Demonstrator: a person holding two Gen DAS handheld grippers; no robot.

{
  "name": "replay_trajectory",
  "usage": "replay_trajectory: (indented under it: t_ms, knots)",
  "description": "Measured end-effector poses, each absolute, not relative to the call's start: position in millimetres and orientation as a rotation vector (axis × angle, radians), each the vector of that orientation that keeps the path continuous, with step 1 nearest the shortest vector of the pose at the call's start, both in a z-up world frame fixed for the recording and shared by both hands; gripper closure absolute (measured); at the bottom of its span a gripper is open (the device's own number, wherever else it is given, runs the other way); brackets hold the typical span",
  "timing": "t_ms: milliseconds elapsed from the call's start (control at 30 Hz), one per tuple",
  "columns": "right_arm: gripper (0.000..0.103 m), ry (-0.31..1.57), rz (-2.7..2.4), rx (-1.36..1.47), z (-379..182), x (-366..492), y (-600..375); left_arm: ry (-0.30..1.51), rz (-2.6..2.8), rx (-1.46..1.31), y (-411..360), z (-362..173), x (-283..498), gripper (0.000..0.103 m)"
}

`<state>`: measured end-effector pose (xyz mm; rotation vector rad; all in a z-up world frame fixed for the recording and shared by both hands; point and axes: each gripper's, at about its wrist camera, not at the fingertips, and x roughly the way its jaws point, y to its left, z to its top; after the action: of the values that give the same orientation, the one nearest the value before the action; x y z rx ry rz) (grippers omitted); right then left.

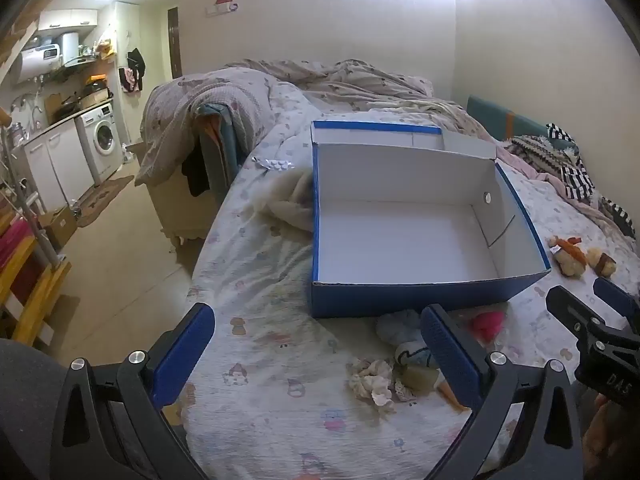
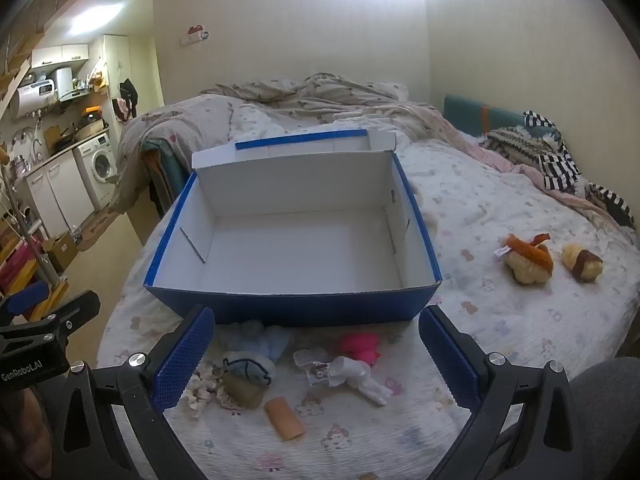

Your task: Organize soft objects

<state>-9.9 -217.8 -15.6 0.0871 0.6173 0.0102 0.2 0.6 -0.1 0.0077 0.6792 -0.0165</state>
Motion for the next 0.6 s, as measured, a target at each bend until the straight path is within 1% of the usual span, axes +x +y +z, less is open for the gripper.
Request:
replay_trajectory:
  t_ms: [600]
  knots:
    - [0.000, 0.607, -0.001, 0.079, -14.0, -11.8, -218.2, 0.678, -0.019, 0.012, 2.2, 2.1, -0.4, 0.000]
